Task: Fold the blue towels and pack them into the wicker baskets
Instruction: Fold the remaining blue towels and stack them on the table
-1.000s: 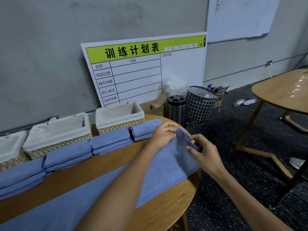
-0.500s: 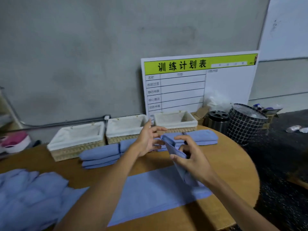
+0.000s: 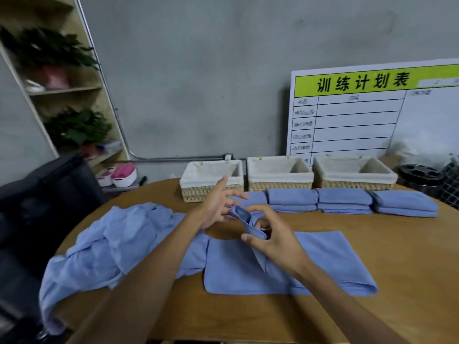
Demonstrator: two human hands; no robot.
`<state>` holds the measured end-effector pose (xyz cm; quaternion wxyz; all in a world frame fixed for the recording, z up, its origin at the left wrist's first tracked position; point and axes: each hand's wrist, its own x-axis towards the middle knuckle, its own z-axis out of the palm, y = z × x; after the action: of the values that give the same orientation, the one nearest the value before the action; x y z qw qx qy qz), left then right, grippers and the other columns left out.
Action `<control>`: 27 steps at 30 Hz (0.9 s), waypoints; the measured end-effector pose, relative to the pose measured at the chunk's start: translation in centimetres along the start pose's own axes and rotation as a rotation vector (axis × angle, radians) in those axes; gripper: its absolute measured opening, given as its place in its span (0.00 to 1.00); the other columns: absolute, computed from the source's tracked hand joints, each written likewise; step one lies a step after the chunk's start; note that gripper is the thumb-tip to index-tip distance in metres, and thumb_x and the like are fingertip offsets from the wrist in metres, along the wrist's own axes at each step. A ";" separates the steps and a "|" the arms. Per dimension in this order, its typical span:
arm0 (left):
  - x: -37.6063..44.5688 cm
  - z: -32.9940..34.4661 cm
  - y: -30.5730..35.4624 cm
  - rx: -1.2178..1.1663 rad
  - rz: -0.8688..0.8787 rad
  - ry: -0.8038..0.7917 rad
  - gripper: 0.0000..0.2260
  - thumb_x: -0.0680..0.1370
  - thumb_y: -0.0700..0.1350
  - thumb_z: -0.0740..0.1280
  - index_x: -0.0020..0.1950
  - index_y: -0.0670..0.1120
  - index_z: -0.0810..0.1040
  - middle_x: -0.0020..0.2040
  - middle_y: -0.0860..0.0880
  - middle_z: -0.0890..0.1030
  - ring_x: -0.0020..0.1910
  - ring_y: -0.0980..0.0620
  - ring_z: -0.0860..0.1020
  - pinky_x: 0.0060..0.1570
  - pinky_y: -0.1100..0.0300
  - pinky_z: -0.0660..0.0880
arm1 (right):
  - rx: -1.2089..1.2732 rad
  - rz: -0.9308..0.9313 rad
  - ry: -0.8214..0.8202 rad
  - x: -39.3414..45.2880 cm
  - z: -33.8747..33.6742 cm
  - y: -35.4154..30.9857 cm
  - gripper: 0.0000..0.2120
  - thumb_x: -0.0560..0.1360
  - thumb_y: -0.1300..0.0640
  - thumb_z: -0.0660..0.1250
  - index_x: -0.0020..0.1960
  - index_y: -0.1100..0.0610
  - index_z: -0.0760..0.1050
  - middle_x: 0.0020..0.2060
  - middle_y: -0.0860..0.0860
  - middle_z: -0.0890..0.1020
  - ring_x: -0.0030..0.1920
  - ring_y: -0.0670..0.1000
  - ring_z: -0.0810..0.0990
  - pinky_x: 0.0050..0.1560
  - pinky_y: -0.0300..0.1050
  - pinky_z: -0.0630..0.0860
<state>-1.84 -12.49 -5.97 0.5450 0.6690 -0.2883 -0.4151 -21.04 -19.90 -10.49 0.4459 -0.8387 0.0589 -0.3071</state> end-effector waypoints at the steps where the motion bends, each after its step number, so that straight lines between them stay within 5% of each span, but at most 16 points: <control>1: -0.2 -0.8 -0.6 0.035 -0.005 0.021 0.36 0.79 0.71 0.44 0.51 0.47 0.82 0.37 0.47 0.81 0.33 0.50 0.75 0.38 0.58 0.69 | 0.002 0.003 -0.023 0.2 1.0 -0.1 0.22 0.74 0.55 0.74 0.63 0.43 0.71 0.30 0.47 0.73 0.33 0.46 0.72 0.37 0.44 0.68; 7: -0.2 -2.8 -3.6 0.290 0.010 0.133 0.36 0.81 0.69 0.44 0.51 0.45 0.83 0.34 0.48 0.79 0.27 0.55 0.69 0.32 0.60 0.61 | 0.039 0.104 -0.169 0.2 5.2 0.7 0.21 0.75 0.55 0.73 0.63 0.42 0.70 0.30 0.47 0.71 0.33 0.45 0.69 0.37 0.44 0.64; 12: -0.6 -3.5 -6.1 0.897 0.129 0.235 0.28 0.83 0.64 0.51 0.42 0.49 0.83 0.33 0.49 0.83 0.36 0.53 0.81 0.46 0.54 0.77 | -0.023 0.148 -0.281 -1.0 5.6 1.7 0.13 0.76 0.39 0.66 0.58 0.39 0.72 0.35 0.50 0.82 0.34 0.46 0.79 0.41 0.53 0.77; 15: -0.5 -1.9 -6.7 1.240 0.258 0.421 0.20 0.83 0.58 0.56 0.39 0.48 0.76 0.33 0.50 0.78 0.40 0.48 0.79 0.47 0.52 0.74 | 0.022 0.148 -0.017 -1.2 2.2 2.7 0.04 0.80 0.45 0.64 0.50 0.43 0.77 0.37 0.45 0.83 0.37 0.45 0.80 0.43 0.51 0.78; 19: -0.7 6.2 -7.1 1.093 0.490 0.384 0.14 0.81 0.51 0.57 0.58 0.53 0.80 0.55 0.52 0.81 0.55 0.47 0.79 0.56 0.49 0.73 | -0.311 0.211 0.334 -1.6 -4.4 6.5 0.06 0.81 0.54 0.65 0.46 0.44 0.76 0.35 0.43 0.81 0.38 0.43 0.79 0.35 0.37 0.70; 21: -0.8 11.0 -7.8 1.099 0.481 0.266 0.16 0.83 0.50 0.58 0.70 0.52 0.75 0.68 0.51 0.75 0.66 0.47 0.73 0.64 0.48 0.69 | -0.501 0.255 0.277 -2.7 -6.9 9.0 0.04 0.80 0.56 0.65 0.51 0.49 0.78 0.42 0.47 0.81 0.42 0.49 0.80 0.38 0.42 0.71; 23: -1.0 14.4 -8.9 1.161 0.366 0.134 0.22 0.85 0.56 0.53 0.79 0.53 0.62 0.80 0.52 0.61 0.78 0.48 0.59 0.74 0.47 0.56 | -0.706 0.236 0.126 -4.2 -8.5 11.3 0.12 0.80 0.50 0.61 0.57 0.52 0.80 0.52 0.51 0.81 0.51 0.58 0.80 0.46 0.50 0.76; 27: -0.4 14.8 -10.8 1.294 0.227 0.045 0.41 0.71 0.72 0.32 0.82 0.58 0.44 0.82 0.56 0.41 0.81 0.49 0.39 0.78 0.43 0.37 | -0.877 0.403 -0.106 -5.1 -10.1 12.4 0.32 0.77 0.36 0.40 0.73 0.44 0.69 0.73 0.46 0.70 0.75 0.52 0.64 0.71 0.54 0.61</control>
<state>-15.62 -16.82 -17.26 0.0791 0.8357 -0.5370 -0.0840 -28.70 -32.57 -18.39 0.1033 -0.9340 0.3211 -0.1176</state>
